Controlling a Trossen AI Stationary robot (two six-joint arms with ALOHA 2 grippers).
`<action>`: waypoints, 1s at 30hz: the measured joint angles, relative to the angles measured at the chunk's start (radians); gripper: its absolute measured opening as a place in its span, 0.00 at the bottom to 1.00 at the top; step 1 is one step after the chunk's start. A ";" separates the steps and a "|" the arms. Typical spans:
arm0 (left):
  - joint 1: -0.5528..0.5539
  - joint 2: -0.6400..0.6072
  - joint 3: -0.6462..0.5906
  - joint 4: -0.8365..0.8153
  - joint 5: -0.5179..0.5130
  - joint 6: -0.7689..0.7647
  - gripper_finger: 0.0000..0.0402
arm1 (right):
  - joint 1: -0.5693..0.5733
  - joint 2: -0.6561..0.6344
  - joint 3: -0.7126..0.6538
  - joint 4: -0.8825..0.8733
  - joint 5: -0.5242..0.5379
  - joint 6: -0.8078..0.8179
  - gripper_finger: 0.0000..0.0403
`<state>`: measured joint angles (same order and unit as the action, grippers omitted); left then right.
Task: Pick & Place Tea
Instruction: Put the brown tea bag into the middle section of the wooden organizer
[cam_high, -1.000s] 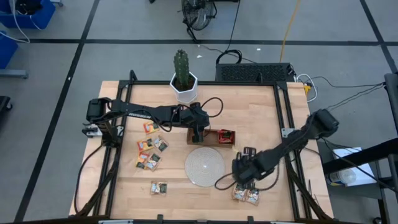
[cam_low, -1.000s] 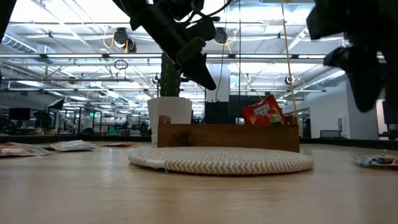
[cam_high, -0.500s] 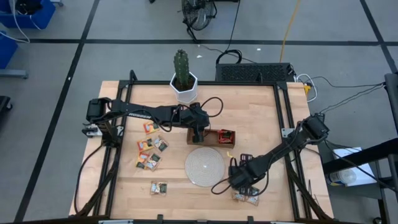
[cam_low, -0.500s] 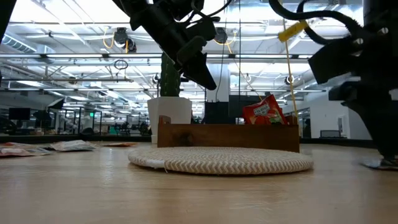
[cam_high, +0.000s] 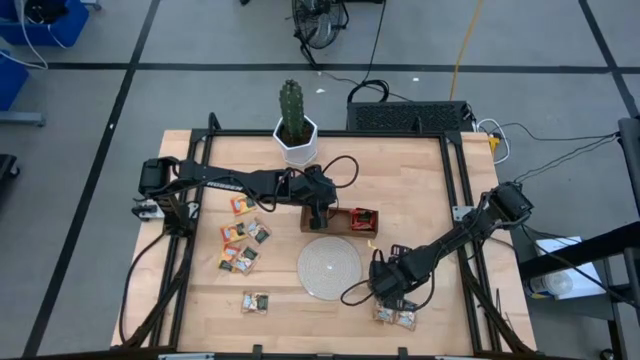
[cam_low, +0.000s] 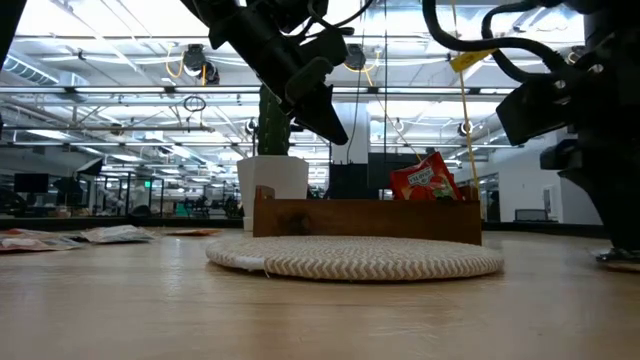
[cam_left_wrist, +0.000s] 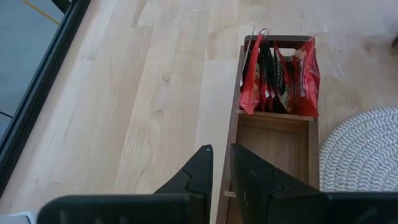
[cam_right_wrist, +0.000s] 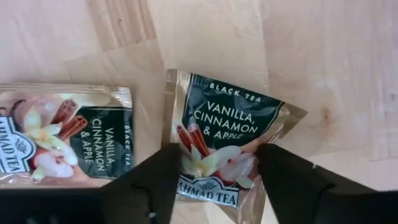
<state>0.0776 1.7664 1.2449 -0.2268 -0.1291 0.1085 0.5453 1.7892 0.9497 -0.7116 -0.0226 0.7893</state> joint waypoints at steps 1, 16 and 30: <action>0.000 0.000 0.000 0.000 0.000 0.000 0.16 | -0.001 0.000 -0.004 0.000 0.001 0.004 0.46; 0.000 0.000 0.000 0.005 0.002 -0.004 0.16 | 0.026 -0.125 -0.012 -0.026 0.195 0.004 0.02; 0.000 0.000 0.000 0.143 0.082 -0.238 0.16 | -0.010 -0.242 -0.090 0.526 1.038 -0.525 0.02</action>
<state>0.0780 1.7664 1.2449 -0.0842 -0.0472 -0.1290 0.5351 1.5471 0.8596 -0.1856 1.0153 0.2639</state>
